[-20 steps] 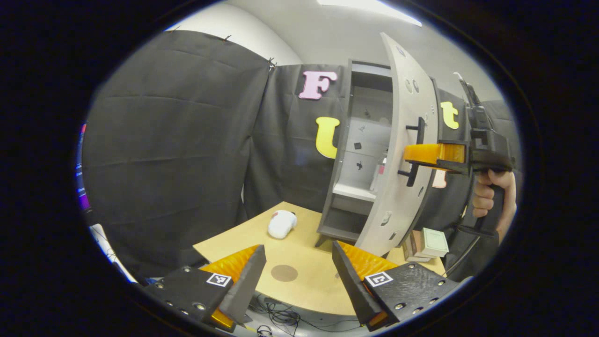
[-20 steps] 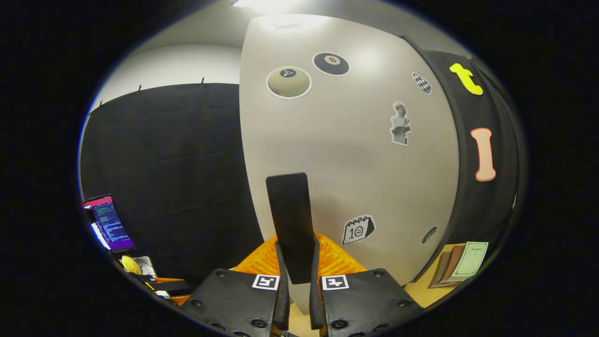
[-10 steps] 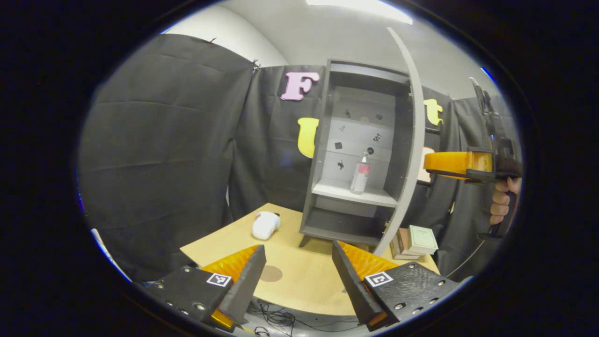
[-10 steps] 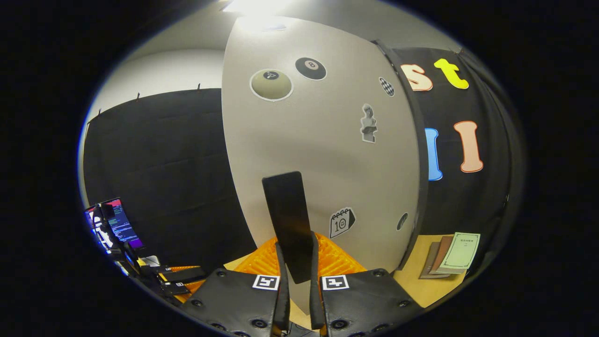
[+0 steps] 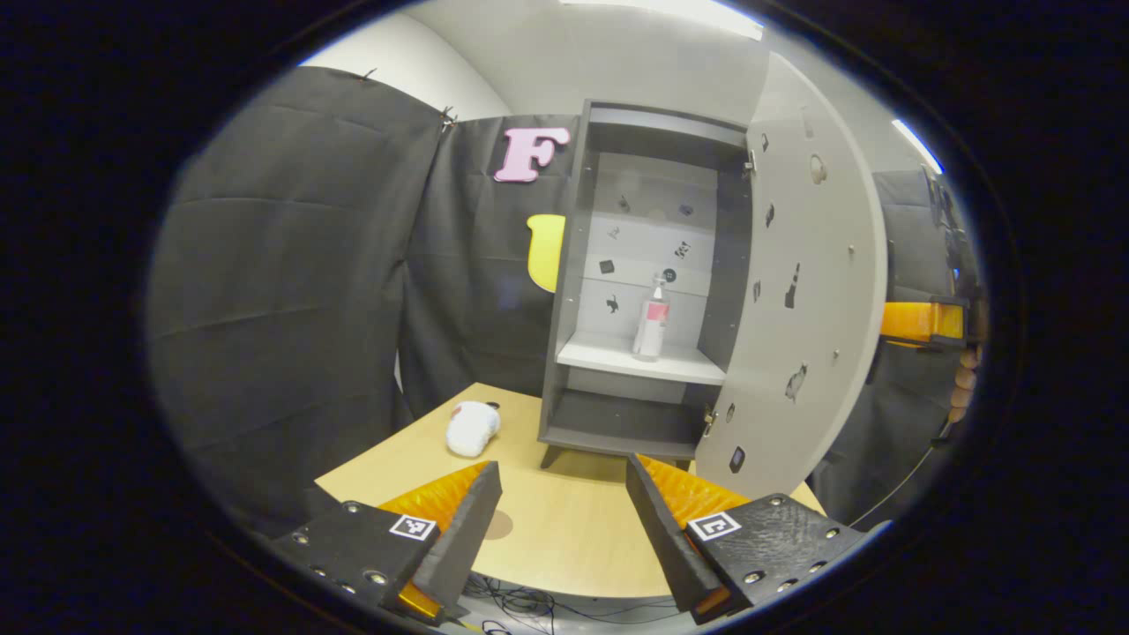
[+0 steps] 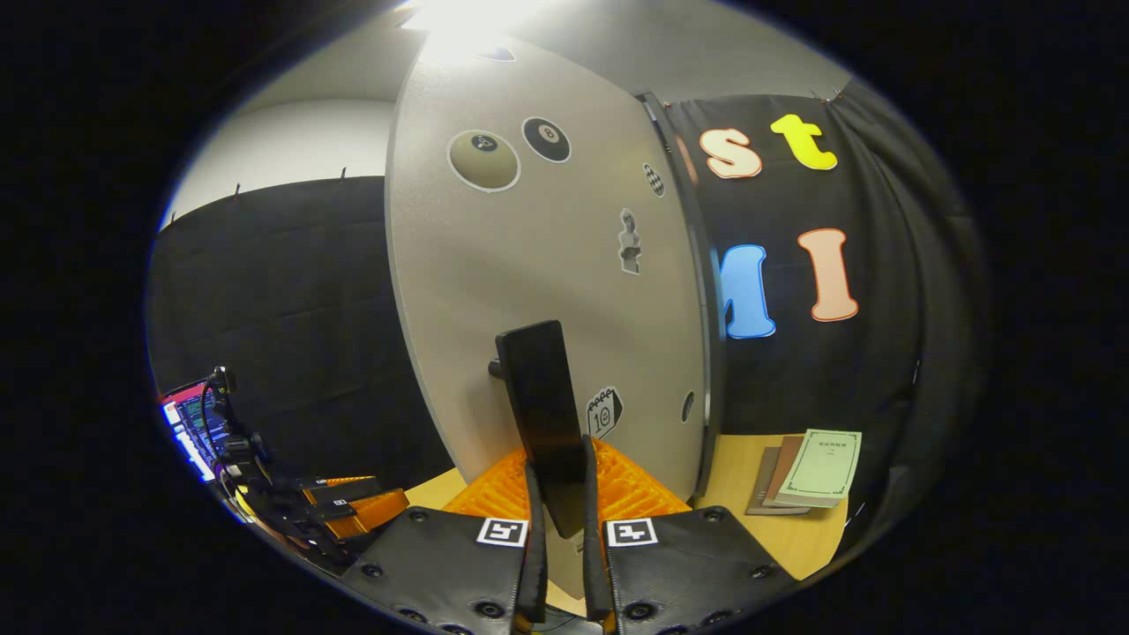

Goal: Open the cabinet door with the right hand, grasp the bottle in the cabinet with the left hand and place it on the coaster, then close the cabinet door with the right hand.

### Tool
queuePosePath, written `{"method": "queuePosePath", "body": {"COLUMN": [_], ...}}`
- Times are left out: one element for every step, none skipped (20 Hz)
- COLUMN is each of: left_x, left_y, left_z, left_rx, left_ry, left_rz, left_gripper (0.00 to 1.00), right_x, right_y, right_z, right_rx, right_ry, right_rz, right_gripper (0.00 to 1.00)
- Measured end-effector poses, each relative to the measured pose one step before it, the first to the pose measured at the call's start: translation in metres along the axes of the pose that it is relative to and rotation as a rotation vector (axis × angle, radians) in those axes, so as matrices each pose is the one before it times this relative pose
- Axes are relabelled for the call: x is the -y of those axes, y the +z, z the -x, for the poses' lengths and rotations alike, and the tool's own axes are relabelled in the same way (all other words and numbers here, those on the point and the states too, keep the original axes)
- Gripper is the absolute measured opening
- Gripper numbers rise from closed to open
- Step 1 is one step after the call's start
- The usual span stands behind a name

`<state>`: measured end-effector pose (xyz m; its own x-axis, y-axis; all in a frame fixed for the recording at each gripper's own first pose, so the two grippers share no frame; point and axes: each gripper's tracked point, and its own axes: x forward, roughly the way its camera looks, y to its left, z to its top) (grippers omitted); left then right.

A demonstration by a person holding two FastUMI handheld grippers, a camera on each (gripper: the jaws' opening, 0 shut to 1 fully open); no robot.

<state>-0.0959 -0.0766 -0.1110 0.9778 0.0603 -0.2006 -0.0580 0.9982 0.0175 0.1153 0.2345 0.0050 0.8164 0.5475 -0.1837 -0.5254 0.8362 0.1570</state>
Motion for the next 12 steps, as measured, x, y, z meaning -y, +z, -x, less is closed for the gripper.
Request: {"method": "queuePosePath", "body": {"left_x": [0.00253, 0.00277, 0.00223, 0.00193, 0.00179, 0.00184, 0.00057, -0.00052, -0.00092, -0.00073, 0.00010, -0.00040], "left_y": [-0.00073, 0.00230, 0.00436, 0.00287, 0.00418, 0.00255, 0.00413, 0.00210, 0.00205, 0.00180, 0.00326, 0.00316], "left_z": [-0.00786, -0.00766, -0.00812, -0.00646, -0.00916, -0.00816, -0.01021, -0.00955, -0.00898, -0.00904, -0.00858, -0.00764], "left_rx": [-0.00903, -0.00296, 0.00193, 0.00183, 0.00056, 0.00192, 0.00174, -0.00182, -0.00378, -0.00414, -0.00233, -0.00094], "left_ry": [-0.01698, -0.01673, -0.01667, -0.01720, -0.01919, -0.01985, -0.02369, -0.01863, -0.01646, -0.02072, -0.02081, -0.02172], "left_rz": [-0.00393, -0.00689, -0.00849, -0.00802, -0.00563, -0.00233, -0.00074, 0.00075, -0.00008, -0.00328, -0.00583, -0.00601], "left_gripper": [0.87, 0.87, 0.87, 0.87, 0.87, 0.87, 0.87, 0.88, 0.88, 0.88, 0.87, 0.87], "right_x": [0.00427, 0.00651, 0.00676, 0.00622, 0.00595, 0.00419, 0.00182, -0.00216, -0.00263, -0.00420, -0.00245, 0.00272], "right_y": [0.00028, 0.00009, 0.00037, 0.00000, 0.00109, -0.00049, 0.00014, 0.00007, -0.00102, -0.00066, 0.00114, -0.00032], "right_z": [0.00088, 0.00105, 0.00156, 0.00112, 0.00111, 0.00106, 0.00093, -0.00212, -0.00074, 0.00025, 0.00137, 0.00046], "right_rx": [-0.00054, 0.00202, 0.00083, 0.00042, 0.00310, 0.00384, 0.00679, 0.00623, -0.00346, -0.00053, 0.00761, 0.00425], "right_ry": [-0.02770, -0.02910, -0.03256, -0.03598, -0.03999, -0.04020, -0.03167, -0.01543, -0.00408, -0.00154, -0.00836, -0.02210], "right_rz": [0.00561, 0.00729, 0.00434, -0.00262, -0.01369, -0.02051, -0.02654, -0.02895, -0.03319, -0.03251, -0.02121, -0.00732], "right_gripper": [0.18, 0.18, 0.18, 0.18, 0.18, 0.18, 0.18, 0.17, 0.16, 0.14, 0.16, 0.18]}}
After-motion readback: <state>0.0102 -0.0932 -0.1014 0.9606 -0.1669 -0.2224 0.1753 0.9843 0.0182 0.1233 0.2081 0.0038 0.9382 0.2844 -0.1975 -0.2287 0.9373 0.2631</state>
